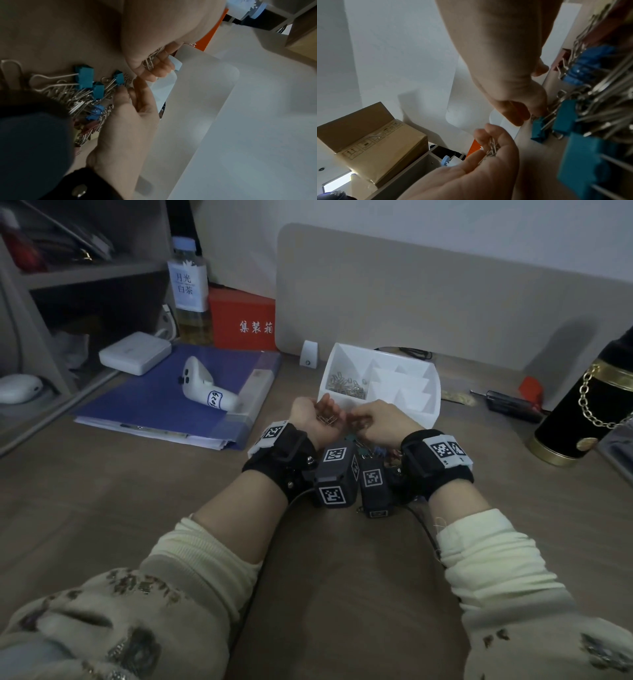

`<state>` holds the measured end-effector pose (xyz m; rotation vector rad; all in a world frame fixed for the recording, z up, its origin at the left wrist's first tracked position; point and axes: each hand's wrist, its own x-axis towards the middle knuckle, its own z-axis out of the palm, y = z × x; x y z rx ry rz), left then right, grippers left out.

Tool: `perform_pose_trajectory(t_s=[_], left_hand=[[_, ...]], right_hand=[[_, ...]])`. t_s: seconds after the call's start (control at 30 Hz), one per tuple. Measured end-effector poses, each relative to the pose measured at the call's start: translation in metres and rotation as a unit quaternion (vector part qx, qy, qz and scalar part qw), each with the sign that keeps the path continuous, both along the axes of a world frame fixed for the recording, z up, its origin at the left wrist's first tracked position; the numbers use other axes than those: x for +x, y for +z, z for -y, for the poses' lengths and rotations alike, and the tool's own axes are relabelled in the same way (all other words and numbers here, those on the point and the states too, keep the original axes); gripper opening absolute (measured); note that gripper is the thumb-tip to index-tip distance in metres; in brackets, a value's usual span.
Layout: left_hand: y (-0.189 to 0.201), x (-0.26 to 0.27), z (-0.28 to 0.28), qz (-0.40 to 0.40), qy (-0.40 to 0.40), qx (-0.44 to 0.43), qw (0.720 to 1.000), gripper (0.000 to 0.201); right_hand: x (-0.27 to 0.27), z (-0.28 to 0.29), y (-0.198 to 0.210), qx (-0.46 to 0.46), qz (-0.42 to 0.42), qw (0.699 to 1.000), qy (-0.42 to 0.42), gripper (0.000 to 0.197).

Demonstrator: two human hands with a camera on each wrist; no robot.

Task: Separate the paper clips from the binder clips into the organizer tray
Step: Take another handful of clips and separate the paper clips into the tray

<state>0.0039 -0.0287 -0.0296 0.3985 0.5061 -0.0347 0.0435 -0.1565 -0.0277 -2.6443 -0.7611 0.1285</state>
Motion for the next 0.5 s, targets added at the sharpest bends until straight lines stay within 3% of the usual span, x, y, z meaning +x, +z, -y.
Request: perform_pose_trajectory(t_s=[0.37,0.5], left_hand=[[-0.0003,0.0005,0.0045,0.009,-0.011,-0.009,1.0,0.039],[-0.0017,0.0025,0.006,0.009,-0.01,-0.001,1.0,0.039]], right_hand=[[-0.0034,0.0026,0.0062,-0.056,0.016,0.998,-0.02,0.012],[-0.0068,0.001,0.0084,-0.08,0.016,0.996,-0.024,0.021]])
